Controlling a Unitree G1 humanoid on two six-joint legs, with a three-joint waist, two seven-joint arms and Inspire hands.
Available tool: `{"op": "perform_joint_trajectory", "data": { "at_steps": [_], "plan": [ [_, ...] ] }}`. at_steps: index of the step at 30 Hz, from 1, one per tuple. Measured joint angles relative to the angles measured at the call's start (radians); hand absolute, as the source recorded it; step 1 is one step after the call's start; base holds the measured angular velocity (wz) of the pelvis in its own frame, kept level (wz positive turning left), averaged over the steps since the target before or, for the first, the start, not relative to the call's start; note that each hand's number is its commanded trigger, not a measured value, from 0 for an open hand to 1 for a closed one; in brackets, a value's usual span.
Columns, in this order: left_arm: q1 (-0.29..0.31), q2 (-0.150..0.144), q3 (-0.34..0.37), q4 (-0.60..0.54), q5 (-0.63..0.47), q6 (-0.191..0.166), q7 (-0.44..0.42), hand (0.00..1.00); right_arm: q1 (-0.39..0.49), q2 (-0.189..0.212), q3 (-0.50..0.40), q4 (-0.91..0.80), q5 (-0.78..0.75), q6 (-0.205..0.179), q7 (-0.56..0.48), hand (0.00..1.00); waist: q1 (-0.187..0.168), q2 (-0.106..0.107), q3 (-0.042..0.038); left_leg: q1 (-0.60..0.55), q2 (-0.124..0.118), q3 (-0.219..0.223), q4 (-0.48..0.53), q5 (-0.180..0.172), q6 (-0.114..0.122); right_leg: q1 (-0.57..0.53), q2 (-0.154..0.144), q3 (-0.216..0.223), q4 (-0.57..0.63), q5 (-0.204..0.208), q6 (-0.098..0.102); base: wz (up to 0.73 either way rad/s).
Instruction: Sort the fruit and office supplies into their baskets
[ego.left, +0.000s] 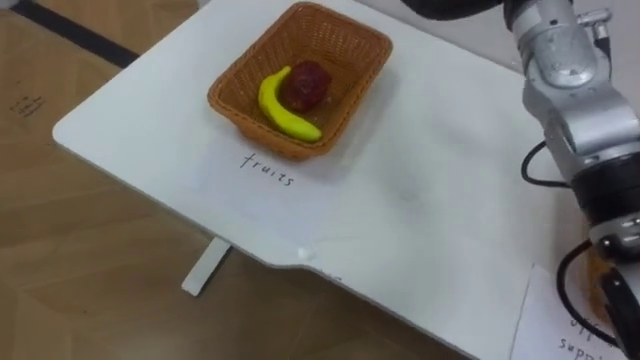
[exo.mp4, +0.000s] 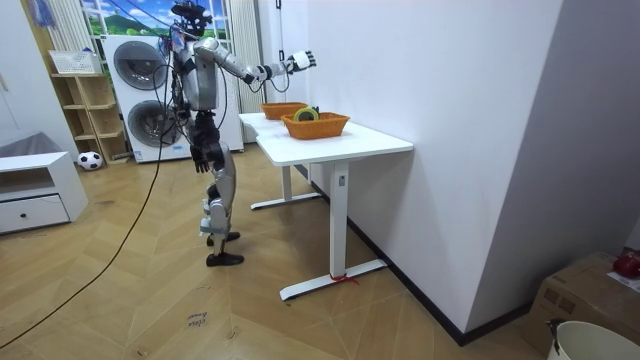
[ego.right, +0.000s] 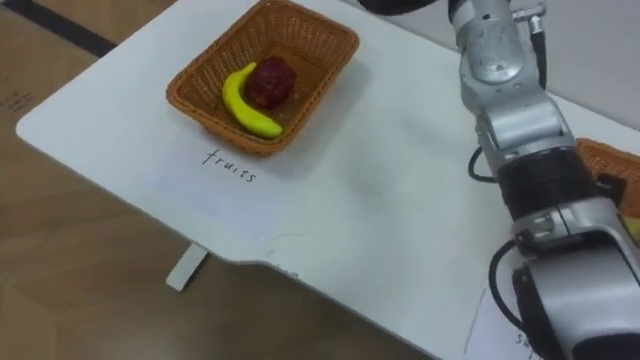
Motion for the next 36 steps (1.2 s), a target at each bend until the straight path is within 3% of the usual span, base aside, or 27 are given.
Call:
{"op": "perform_joint_trajectory", "data": {
  "at_steps": [3, 6, 12, 17, 22, 26, 30, 33, 36],
  "plan": [
    [0.0, -0.001, 0.0, -0.002, -0.001, -0.002, 0.013, 0.0, 0.001, -0.028, -0.009, -0.047, 0.032, 0.0, -0.015, 0.0, -0.035, 0.011, -0.0066, 0.029, 0.003, 0.012, -0.009, 0.0, 0.0, 0.018, 0.001, 0.009, 0.0, 0.0, 0.0, -0.14],
    [-0.004, 0.0, 0.002, -0.002, -0.001, -0.013, 0.014, 0.0, 0.004, -0.046, -0.046, -0.091, 0.046, -0.001, -0.025, 0.0, -0.071, 0.014, -0.0079, 0.044, 0.003, 0.02, -0.009, 0.0, 0.0, 0.029, 0.002, 0.022, 0.001, 0.0, 0.0, -0.1],
    [-0.014, 0.0, 0.002, -0.004, -0.001, -0.036, 0.025, 0.0, 0.014, -0.092, -0.114, -0.114, 0.114, -0.023, -0.06, 0.0, -0.102, 0.011, -0.0093, 0.072, 0.006, 0.057, -0.02, 0.0, 0.001, 0.027, 0.002, 0.061, 0.014, 0.001, 0.0, -0.19],
    [-0.001, 0.005, 0.008, -0.007, 0.001, -0.057, 0.032, 0.0, 0.123, -0.131, -0.214, -0.246, 0.143, -0.034, -0.117, 0.0, -0.141, 0.004, -0.0145, 0.093, 0.008, 0.075, -0.033, -0.002, 0.002, 0.031, 0.004, 0.088, 0.014, 0.0, 0.0, -0.15],
    [0.001, 0.005, 0.044, -0.006, 0.002, -0.062, 0.038, 0.0, 0.154, -0.144, -0.31, -0.317, 0.169, -0.035, -0.161, 0.0, -0.203, 0.005, -0.0142, 0.092, 0.012, 0.086, -0.034, -0.007, 0.002, 0.026, 0.006, 0.094, 0.013, 0.001, 0.0, -0.05],
    [0.004, 0.006, 0.049, -0.014, 0.013, -0.066, 0.05, 0.0, 0.179, -0.202, -0.362, -0.359, 0.177, -0.043, -0.203, 0.0, -0.218, 0.009, -0.0149, 0.092, 0.019, 0.112, -0.034, -0.013, 0.0, 0.014, 0.012, 0.119, 0.014, 0.001, -0.001, -0.18],
    [0.002, 0.008, 0.061, -0.014, 0.01, -0.068, 0.053, 0.0, 0.233, -0.217, -0.408, -0.404, 0.19, -0.059, -0.235, 0.0, -0.248, 0.008, -0.0154, 0.097, 0.024, 0.126, -0.035, -0.017, -0.002, 0.014, 0.016, 0.131, 0.014, 0.002, -0.001, -0.1],
    [0.0, 0.007, 0.061, -0.014, 0.012, -0.093, 0.053, 0.0, 0.323, -0.225, -0.481, -0.404, 0.235, -0.067, -0.261, 0.0, -0.261, 0.008, -0.0157, 0.106, 0.027, 0.14, -0.036, -0.024, -0.002, 0.017, 0.019, 0.14, 0.013, 0.002, -0.001, -0.12],
    [0.005, 0.007, 0.077, -0.014, 0.019, -0.096, 0.053, 0.0, 0.374, -0.225, -0.547, -0.404, 0.259, -0.068, -0.3, 0.0, -0.287, 0.013, -0.0156, 0.108, 0.032, 0.151, -0.041, -0.026, -0.001, 0.012, 0.02, 0.146, 0.013, 0.002, -0.001, -0.1]
  ]
}}
